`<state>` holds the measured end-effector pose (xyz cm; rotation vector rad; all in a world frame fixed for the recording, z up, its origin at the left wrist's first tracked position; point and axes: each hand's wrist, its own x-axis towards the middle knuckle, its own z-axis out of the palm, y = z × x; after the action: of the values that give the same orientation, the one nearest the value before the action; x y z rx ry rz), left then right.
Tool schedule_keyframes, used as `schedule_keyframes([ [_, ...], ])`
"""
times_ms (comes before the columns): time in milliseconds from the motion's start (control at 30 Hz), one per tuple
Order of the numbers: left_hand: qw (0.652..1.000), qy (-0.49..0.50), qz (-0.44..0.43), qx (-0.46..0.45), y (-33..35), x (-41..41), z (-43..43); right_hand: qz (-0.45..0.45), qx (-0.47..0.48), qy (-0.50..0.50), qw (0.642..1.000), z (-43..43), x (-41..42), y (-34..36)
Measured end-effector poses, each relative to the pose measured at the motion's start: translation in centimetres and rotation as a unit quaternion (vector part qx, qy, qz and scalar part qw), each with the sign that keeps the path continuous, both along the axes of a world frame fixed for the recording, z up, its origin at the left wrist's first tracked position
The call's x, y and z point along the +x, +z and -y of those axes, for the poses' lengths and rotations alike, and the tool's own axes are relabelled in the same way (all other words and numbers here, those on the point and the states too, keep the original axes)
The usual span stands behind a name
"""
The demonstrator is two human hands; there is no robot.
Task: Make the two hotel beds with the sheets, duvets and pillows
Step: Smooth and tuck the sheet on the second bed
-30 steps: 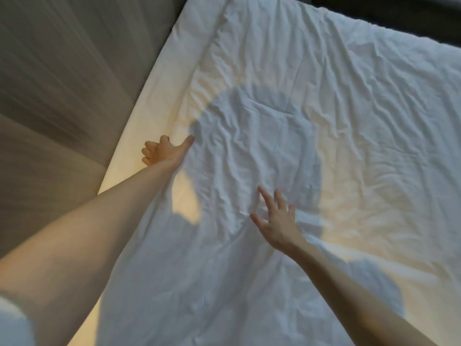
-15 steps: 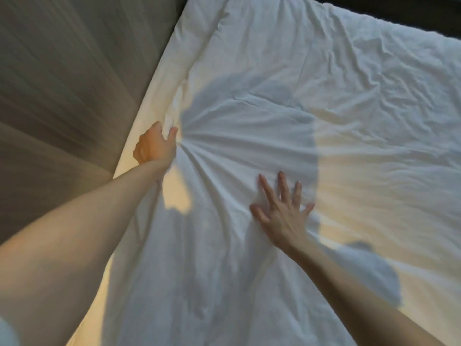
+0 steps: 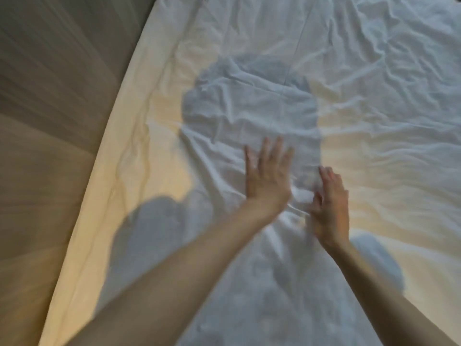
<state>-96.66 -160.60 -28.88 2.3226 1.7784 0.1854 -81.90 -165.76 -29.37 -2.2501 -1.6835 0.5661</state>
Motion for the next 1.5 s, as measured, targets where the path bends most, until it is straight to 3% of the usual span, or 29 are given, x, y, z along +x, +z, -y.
schedule_keyframes([
  [67,0.993,-0.061,-0.05,-0.082,-2.5,0.6,3.0,0.035,-0.048,-0.026,0.998,1.2,1.5,-0.5],
  [167,0.995,-0.049,-0.035,-0.084,-5.0,-4.8,4.0,0.1,-0.13,-0.03,0.986,3.6,1.6,-1.2],
  [400,0.99,0.1,-0.09,-0.038,-4.4,-23.6,5.9,0.111,-0.13,0.025,0.985,6.0,-7.7,-2.9],
  [533,0.965,0.226,-0.082,-0.107,-2.8,-25.6,9.0,0.073,-0.141,0.19,0.969,9.2,-15.1,-2.5],
  [633,0.958,0.267,-0.044,-0.094,-1.1,-23.3,10.7,0.005,-0.165,0.304,0.938,10.2,-16.6,-1.0],
  [733,0.974,0.218,0.004,-0.063,0.9,-19.7,12.8,-0.154,-0.079,0.242,0.955,10.1,-14.3,1.2],
  [767,0.98,0.191,-0.001,-0.061,1.2,-18.2,13.9,-0.149,-0.029,0.2,0.968,10.1,-12.8,1.5],
  [833,0.987,0.144,0.003,-0.067,1.6,-15.1,16.3,-0.051,-0.002,0.155,0.987,10.8,-9.1,1.8],
  [933,0.985,0.105,0.019,-0.138,1.2,-11.8,20.7,0.085,-0.154,0.127,0.976,14.3,-4.2,1.6],
  [1000,0.977,0.105,-0.01,-0.185,0.1,-12.0,23.8,0.084,-0.229,0.115,0.963,17.4,-3.4,1.5],
  [1233,0.973,0.066,-0.109,-0.192,-1.0,-20.7,32.8,0.088,-0.257,0.303,0.913,26.4,-11.9,0.1],
  [1367,0.962,0.144,-0.12,-0.198,0.3,-23.7,35.4,0.114,-0.239,0.392,0.881,29.6,-15.9,0.2],
  [1500,0.909,0.327,0.007,-0.256,1.8,-25.2,37.5,0.123,-0.24,0.444,0.855,30.9,-17.1,1.2],
])
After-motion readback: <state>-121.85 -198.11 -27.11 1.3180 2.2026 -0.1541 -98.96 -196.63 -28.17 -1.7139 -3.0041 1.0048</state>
